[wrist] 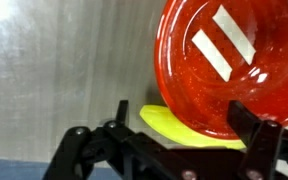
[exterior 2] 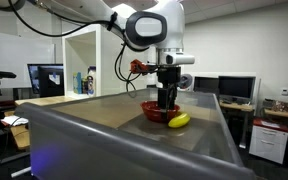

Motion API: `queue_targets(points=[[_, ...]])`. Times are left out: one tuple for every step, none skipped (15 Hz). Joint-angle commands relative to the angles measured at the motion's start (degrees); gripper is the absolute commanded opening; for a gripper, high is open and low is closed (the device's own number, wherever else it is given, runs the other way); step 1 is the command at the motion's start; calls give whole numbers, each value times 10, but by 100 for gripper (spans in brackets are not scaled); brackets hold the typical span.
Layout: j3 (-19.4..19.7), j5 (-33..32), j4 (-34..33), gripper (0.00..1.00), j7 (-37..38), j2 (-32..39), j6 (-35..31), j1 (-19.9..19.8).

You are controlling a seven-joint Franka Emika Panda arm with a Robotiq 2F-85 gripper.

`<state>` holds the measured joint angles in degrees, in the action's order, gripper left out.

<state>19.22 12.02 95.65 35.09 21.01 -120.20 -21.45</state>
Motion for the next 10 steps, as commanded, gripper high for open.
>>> queue_targets(points=[[2,-18,-18,100,-80,-2,5,-7],[1,-18,-20,100,-104,-2,6,-9],[-3,-13,-21,100,-136,-3,7,-13],[-5,-10,-21,100,-160,-3,7,-15],[-9,-5,-19,100,-187,-4,7,-17],[-12,-4,-16,100,-211,-5,6,-18],[-15,-5,-12,100,-234,-5,5,-18],[-18,-5,-10,100,-255,-5,5,-18],[-21,-7,-5,100,-276,-5,5,-18],[-24,-7,-2,100,-298,-4,5,-18]])
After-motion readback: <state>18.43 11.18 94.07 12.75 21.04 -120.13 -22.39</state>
